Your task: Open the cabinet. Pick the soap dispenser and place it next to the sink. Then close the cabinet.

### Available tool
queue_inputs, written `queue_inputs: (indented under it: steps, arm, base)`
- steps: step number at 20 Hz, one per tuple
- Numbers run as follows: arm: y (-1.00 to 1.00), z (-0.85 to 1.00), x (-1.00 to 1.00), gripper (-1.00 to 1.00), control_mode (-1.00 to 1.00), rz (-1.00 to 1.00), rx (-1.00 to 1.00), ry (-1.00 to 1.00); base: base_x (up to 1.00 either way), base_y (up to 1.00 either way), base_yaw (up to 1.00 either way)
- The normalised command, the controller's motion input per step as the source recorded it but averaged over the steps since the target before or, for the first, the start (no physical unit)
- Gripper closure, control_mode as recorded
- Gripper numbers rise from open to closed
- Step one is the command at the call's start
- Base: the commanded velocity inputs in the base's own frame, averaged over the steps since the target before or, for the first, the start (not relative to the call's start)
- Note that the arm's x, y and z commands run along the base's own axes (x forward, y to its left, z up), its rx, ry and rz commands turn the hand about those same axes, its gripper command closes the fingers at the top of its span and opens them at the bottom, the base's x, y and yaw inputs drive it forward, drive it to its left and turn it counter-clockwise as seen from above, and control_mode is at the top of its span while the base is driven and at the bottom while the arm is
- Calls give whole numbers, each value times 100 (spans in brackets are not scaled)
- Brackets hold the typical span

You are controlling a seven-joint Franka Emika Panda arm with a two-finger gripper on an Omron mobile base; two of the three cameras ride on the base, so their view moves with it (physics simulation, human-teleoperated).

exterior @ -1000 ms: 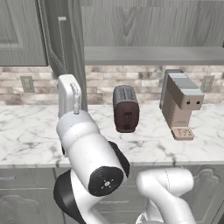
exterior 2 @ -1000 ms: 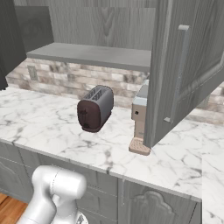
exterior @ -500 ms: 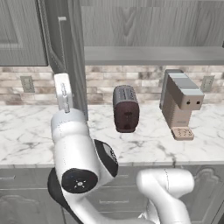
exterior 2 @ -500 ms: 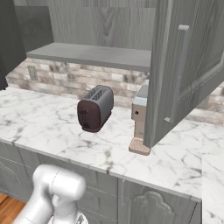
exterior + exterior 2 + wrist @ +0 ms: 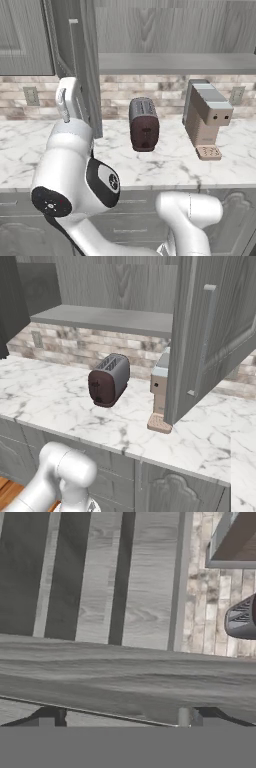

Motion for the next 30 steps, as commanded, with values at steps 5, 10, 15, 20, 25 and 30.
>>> queue_inputs:
  steps: [5,10,15,20,25,30]
  arm:
    - [3,-13,0,-100,-100,-10,23,-11]
    - [14,-20,0,-100,-100,-2,23,-17]
    - [6,-24,3,-100,-100,0,25,-13]
    - [24,-33,15,-100,-100,0,29,-10]
    - [38,-26,16,-100,-100,0,27,-6]
    - [49,-18,7,-100,-100,0,24,-9]
  base:
    - [0,0,0]
    - [0,0,0]
    - [0,0,0]
    - [0,0,0]
    - [0,0,0]
    - [0,0,0]
